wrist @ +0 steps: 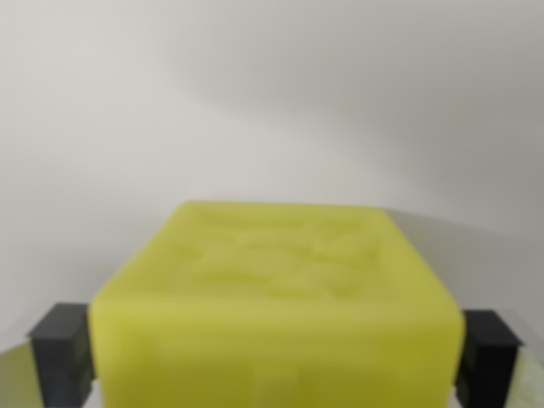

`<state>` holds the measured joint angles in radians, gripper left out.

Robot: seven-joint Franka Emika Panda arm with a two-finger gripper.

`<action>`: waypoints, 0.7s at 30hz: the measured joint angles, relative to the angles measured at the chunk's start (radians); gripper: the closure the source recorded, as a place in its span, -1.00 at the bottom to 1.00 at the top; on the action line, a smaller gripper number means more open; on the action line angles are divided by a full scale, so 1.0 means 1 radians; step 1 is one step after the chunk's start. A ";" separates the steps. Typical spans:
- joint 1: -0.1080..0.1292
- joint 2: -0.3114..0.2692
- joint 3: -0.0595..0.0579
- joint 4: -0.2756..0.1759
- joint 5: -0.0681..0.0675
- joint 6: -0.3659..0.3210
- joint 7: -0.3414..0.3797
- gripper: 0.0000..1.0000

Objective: Pick yellow cube

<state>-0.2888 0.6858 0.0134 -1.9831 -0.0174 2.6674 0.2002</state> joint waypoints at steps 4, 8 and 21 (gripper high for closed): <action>0.000 0.000 0.000 0.000 0.000 0.000 0.000 1.00; 0.000 -0.009 0.000 -0.004 0.000 -0.006 0.000 1.00; 0.000 -0.084 0.000 -0.026 0.002 -0.057 -0.002 1.00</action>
<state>-0.2887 0.6019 0.0134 -2.0092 -0.0158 2.6100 0.1978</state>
